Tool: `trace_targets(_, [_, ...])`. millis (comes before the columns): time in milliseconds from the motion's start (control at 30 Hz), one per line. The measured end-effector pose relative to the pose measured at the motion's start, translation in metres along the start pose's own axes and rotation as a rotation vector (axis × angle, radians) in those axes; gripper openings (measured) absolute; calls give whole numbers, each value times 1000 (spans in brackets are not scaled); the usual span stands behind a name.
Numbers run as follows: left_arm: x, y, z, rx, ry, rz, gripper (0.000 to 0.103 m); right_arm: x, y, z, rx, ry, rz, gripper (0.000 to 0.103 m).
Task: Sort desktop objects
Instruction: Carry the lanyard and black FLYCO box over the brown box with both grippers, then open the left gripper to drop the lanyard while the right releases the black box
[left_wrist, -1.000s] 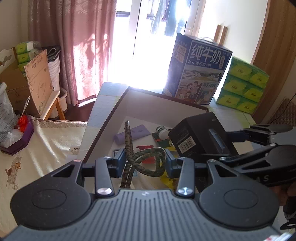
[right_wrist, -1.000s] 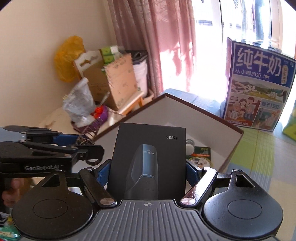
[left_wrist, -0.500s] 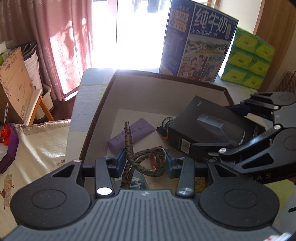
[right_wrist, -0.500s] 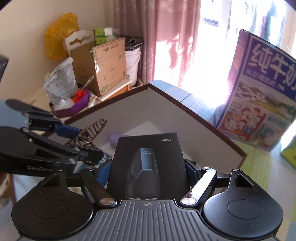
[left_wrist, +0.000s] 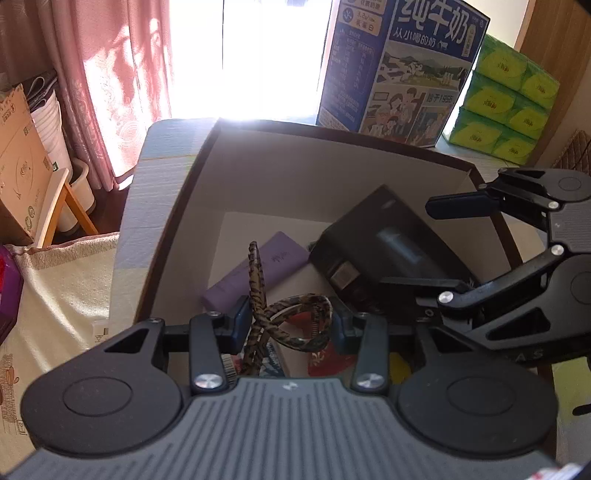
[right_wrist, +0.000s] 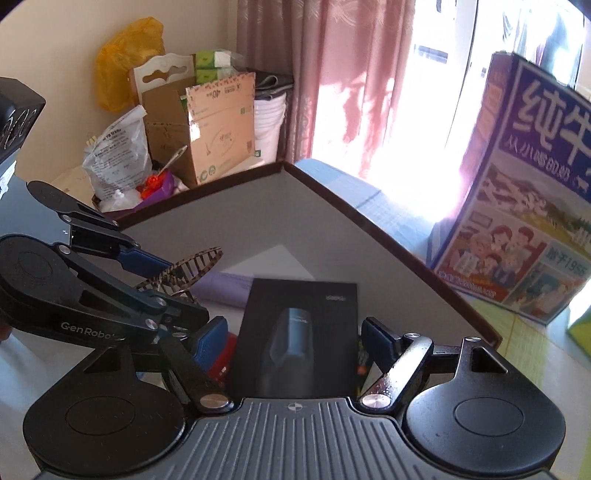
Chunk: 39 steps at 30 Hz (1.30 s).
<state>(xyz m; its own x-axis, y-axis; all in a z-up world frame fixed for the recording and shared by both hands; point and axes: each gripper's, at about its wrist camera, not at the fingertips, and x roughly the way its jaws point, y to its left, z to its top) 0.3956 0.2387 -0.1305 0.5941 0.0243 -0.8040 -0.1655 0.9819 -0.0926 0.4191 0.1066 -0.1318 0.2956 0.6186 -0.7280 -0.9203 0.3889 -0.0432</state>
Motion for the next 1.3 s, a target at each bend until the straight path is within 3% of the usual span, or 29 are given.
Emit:
trace_targets(200, [6,-5,-1,12,13,-13,38,0,-3,-3,-2,15,-11,88])
trace_targets(433, [3,-10,1,21,3,-24,36,-5,-7,-3,13,13,-19,93])
trace_targets(767, [-19,-11,5,0,-37,-13,53,-26,-9,-1,67,-35,-11,99])
trace_targets(900, [-32,-12,1,0,-57,6,69,-37,-8,-5,92,-52,-4,101])
trace_targets(1300, [-84,-14,-33,-24,-98,104,85,-81,13,-26,135,-62,-37,101])
